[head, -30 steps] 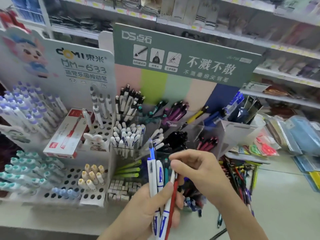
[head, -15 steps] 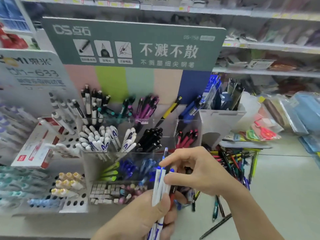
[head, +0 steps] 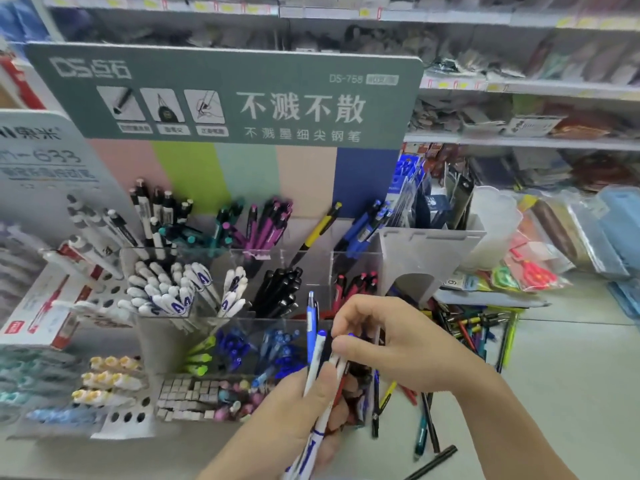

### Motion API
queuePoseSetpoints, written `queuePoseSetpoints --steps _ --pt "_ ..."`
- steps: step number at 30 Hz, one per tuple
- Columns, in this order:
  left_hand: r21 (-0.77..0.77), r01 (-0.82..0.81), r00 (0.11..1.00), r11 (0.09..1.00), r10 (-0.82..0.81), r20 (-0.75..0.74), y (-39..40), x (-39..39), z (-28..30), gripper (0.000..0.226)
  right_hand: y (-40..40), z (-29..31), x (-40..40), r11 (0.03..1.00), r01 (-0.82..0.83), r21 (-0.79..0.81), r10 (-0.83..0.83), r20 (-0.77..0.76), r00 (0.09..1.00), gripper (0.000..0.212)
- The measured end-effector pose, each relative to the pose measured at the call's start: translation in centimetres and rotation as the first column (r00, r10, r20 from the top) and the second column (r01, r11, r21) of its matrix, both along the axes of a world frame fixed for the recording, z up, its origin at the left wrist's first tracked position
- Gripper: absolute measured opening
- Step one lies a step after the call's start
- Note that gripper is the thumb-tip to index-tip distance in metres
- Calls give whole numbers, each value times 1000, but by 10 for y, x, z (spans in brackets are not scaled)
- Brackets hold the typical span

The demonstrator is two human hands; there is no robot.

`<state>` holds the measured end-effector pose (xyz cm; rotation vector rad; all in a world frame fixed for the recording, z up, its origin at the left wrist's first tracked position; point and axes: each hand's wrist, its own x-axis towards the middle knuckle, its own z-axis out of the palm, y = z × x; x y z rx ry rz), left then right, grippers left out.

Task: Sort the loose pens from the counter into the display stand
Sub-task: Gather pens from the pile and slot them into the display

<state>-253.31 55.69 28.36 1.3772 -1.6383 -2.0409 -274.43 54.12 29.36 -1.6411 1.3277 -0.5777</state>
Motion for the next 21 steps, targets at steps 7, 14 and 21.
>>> queuePoseSetpoints --steps 7,14,21 --pt "289 -209 907 934 295 -299 5 -2 -35 74 -3 -2 -3 990 89 -111 -67 187 980 7" --pt "284 -373 776 883 465 -427 6 9 -39 55 2 6 -19 929 369 -38 -283 571 771 25" --pt "343 -671 480 657 738 -474 7 12 -28 21 26 -9 10 786 593 172 -517 709 479 50"
